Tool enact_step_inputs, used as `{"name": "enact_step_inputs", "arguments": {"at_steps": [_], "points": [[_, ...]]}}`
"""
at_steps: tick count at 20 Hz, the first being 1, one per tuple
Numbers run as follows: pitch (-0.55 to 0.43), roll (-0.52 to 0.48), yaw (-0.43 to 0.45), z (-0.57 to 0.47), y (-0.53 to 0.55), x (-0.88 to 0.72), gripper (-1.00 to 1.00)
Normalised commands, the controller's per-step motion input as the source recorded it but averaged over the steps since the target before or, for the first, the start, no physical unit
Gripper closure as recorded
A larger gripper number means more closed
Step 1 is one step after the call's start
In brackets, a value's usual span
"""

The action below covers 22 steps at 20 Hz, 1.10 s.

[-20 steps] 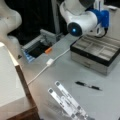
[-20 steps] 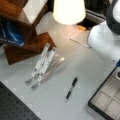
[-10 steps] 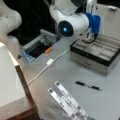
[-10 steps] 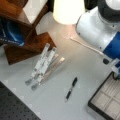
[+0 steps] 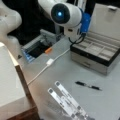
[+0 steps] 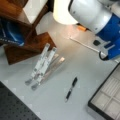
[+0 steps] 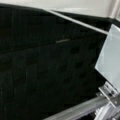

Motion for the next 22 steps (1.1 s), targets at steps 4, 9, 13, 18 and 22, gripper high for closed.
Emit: {"name": "enact_step_inputs", "arguments": {"at_steps": [4, 9, 13, 18, 22], "points": [[-0.182, -0.768, 0.012, -0.11, -0.29, -0.38, -1.00], [-0.246, -0.684, -0.136, -0.12, -0.22, -0.46, -1.00], [-0.280, -0.480, -0.242, -0.12, -0.12, -0.50, -1.00], [-0.303, -0.404, -0.326, -0.17, -0.05, -0.50, -1.00], [-0.282, -0.230, -0.264, -0.25, -0.09, -0.51, -1.00]]}}
